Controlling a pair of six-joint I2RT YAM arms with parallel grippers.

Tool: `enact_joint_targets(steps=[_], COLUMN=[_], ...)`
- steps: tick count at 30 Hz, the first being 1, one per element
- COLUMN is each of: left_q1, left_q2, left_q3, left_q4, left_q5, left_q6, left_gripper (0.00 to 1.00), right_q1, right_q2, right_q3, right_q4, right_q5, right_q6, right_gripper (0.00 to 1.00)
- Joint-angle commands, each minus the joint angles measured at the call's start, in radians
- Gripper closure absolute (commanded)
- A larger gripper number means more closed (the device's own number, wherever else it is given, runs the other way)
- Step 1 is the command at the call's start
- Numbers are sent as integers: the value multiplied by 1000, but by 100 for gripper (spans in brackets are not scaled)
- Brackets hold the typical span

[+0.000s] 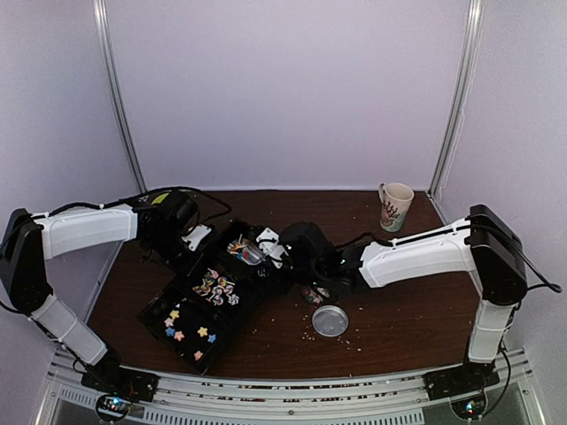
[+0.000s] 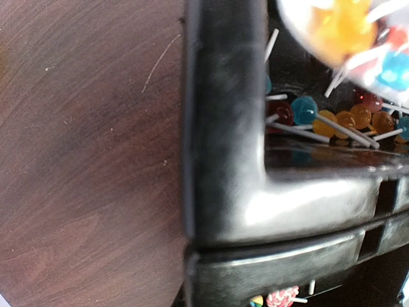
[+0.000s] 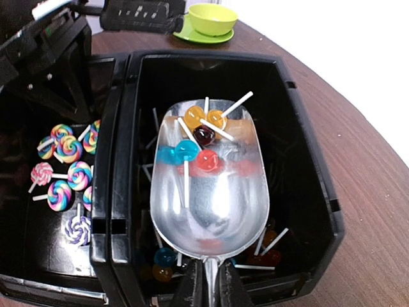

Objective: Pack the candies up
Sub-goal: Scoop the fake candies from the storage box, then place the fake candies in the packing bottle.

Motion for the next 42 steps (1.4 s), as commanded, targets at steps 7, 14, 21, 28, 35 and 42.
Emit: enact_joint_targets(steps=[7,14,21,28,35,42], left_q1=[15,18,23,30,35,40], left_q2=[-42,-42,-39,-35,-32,-35], left_q3=[43,43,43,45,48,46], left_q4=[69,68,63,60,56,54], left_q5=[55,54,50,44,34,32], left_q6=[-7,-8,-10,-13,-14,-14], left_gripper=[100,100,100,100,100,100], right_q1=[-24,-26,-32,-31,-31,-29], right_q2=[-118,-178,-258,-387,-511,-603], right_q3=[-84,-151,-176,-208,-205,-204], right_q4=[156,209,102,-130,-405,-603], right_q5=[49,73,115,134,171,210], right_q6=[33,26,2,16,46,90], right_gripper=[100,100,100,100,100,100])
